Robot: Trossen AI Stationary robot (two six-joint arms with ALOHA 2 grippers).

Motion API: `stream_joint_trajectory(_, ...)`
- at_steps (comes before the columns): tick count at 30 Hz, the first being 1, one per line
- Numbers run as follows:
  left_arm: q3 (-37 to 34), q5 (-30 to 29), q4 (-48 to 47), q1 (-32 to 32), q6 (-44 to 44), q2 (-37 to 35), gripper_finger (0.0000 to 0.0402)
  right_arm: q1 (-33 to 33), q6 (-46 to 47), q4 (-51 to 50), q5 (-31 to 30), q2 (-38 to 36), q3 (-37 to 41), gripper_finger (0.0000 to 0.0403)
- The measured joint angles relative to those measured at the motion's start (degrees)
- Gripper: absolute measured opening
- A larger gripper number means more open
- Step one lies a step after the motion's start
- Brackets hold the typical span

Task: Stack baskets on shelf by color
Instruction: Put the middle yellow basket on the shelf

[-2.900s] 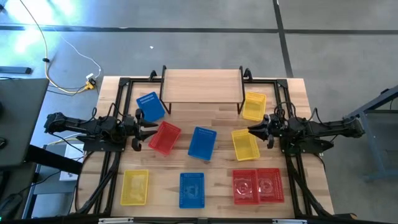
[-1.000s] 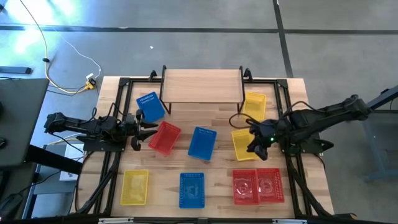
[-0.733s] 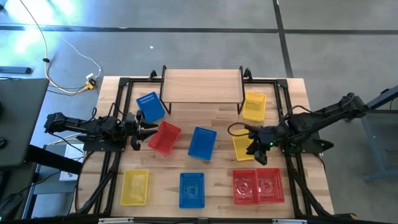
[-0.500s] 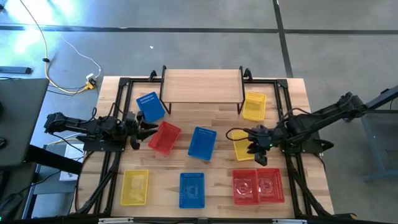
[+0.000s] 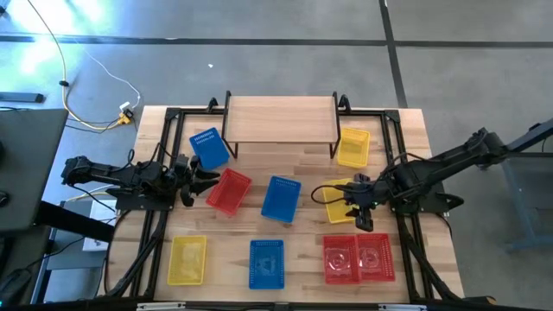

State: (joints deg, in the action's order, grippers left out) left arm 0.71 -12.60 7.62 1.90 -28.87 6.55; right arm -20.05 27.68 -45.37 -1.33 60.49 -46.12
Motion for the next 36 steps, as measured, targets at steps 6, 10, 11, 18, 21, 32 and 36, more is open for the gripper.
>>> stream_joint_trajectory(6,0.0,-0.1,0.0,0.0,0.6,0.0,0.0133,0.0,-2.7,0.1,1.5,4.9,0.0,0.0164)
stream_joint_trajectory(10,0.0,-0.5,0.0,0.0,0.5,0.0,0.0133,0.0,-2.8,0.2,3.1,9.1,0.0,0.0164)
stream_joint_trajectory(11,0.0,-0.5,0.0,0.0,0.5,0.0,0.0133,0.0,-3.2,0.2,3.7,10.2,0.0,0.0164)
stream_joint_trajectory(18,0.0,-0.7,0.0,0.0,0.5,0.0,0.0133,0.0,-3.8,0.2,6.9,16.6,0.1,0.0164)
stream_joint_trajectory(21,0.0,-0.7,0.0,0.0,0.4,0.0,0.0133,0.0,-3.7,0.2,6.0,19.0,0.1,0.0164)
stream_joint_trajectory(32,0.0,-1.0,0.0,0.0,0.4,0.0,0.0133,0.0,-1.1,-0.1,6.2,23.8,0.1,0.004)
stream_joint_trajectory(36,0.0,-1.6,0.0,0.0,0.5,0.0,0.0133,0.0,2.1,0.0,6.3,22.2,0.1,0.0017)
